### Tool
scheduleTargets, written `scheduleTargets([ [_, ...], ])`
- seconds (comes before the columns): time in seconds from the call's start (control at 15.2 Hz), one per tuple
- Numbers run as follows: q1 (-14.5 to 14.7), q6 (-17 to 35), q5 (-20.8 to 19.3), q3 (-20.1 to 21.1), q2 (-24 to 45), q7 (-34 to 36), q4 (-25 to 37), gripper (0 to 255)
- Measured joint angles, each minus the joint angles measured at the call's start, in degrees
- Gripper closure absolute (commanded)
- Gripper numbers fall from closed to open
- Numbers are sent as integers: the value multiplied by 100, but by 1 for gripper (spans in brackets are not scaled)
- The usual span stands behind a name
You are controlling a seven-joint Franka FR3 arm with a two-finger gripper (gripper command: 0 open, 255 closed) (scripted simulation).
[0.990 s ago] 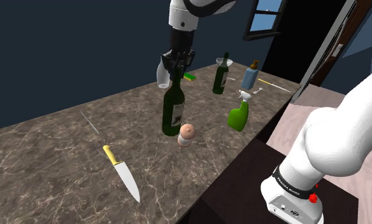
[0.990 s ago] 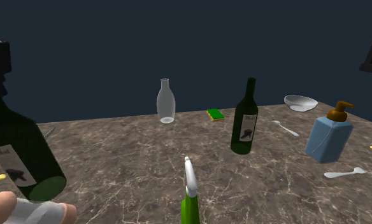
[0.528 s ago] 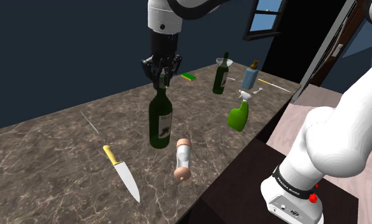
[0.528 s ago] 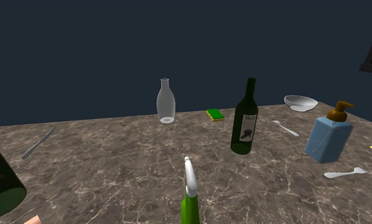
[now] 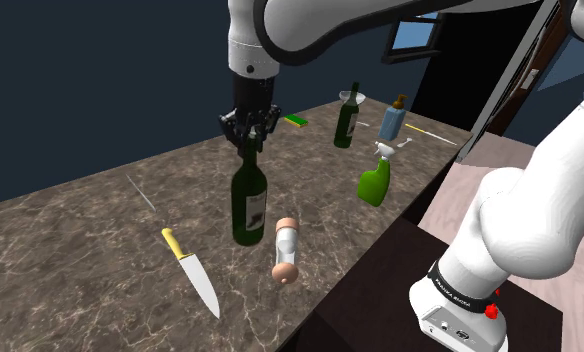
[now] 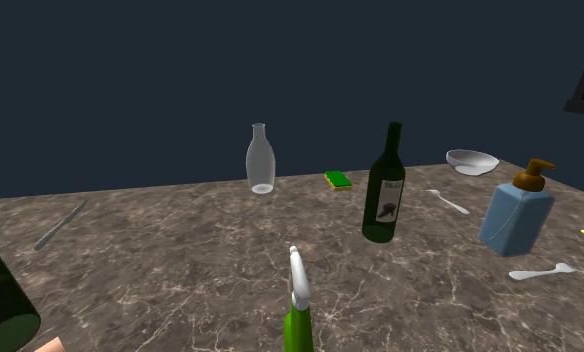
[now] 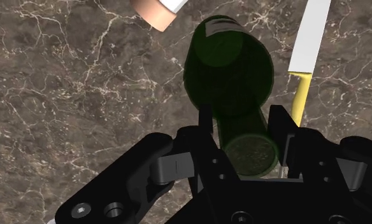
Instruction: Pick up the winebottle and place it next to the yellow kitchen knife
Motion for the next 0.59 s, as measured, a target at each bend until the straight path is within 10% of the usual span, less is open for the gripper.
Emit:
scheduleTargets([
  [0.59, 1, 429, -21, 9, 80, 23, -349, 255],
])
